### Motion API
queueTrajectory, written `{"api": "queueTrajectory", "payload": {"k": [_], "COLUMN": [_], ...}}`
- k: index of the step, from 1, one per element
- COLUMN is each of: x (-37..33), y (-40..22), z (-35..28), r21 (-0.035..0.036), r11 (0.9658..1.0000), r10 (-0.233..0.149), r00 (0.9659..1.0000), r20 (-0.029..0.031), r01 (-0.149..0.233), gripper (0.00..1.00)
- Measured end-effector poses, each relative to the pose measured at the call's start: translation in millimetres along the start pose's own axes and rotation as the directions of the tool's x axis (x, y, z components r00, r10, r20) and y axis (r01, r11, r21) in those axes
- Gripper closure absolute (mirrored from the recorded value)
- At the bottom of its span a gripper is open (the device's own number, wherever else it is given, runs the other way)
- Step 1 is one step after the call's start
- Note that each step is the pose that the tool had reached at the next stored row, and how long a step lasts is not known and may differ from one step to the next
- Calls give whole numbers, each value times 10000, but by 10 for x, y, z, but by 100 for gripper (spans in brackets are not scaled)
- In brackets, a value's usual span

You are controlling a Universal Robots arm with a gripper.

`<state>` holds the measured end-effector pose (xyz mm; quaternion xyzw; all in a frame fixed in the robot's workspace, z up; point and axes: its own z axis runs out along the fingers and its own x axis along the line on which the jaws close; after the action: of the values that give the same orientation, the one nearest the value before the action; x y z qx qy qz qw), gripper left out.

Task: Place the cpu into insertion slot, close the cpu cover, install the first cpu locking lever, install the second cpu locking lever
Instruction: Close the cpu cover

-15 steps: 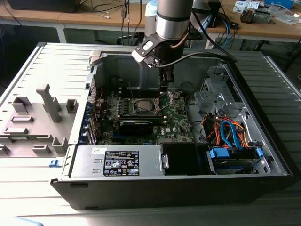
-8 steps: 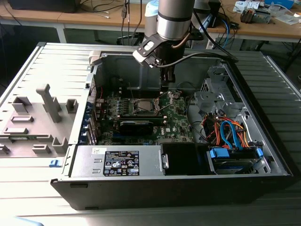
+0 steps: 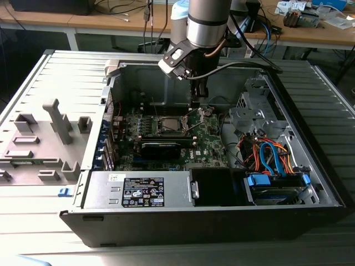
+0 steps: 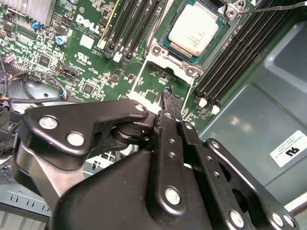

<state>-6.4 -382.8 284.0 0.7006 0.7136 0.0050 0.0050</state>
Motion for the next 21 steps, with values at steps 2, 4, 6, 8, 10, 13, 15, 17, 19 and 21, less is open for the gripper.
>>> {"api": "queueTrajectory", "payload": {"k": [2, 4, 6, 8, 10, 13, 15, 17, 19, 21], "x": [0, 0, -1, -1, -1, -1, -1, -1, -2, -2], "y": [14, 22, 31, 45, 56, 66, 73, 82, 89, 99], "z": [1, 1, 2, 3, 3, 4, 4, 5, 6, 7], "r21": [0, 0, 0, 0, 0, 0, 0, 0, 0, 0], "r11": [10000, 10000, 10000, 10000, 10000, 10000, 10000, 10000, 10000, 10000], "r10": [0, -1, 0, 0, -1, 0, 0, 0, 0, 0], "r00": [10000, 10000, 10000, 10000, 10000, 10000, 10000, 10000, 10000, 10000], "r20": [0, 0, 0, 1, 0, 0, 1, 0, 0, 0], "r01": [0, 1, 0, 0, 1, 0, 0, 0, 0, 0], "gripper": [89, 89, 89, 89, 89, 89, 89, 89, 89, 89]}}
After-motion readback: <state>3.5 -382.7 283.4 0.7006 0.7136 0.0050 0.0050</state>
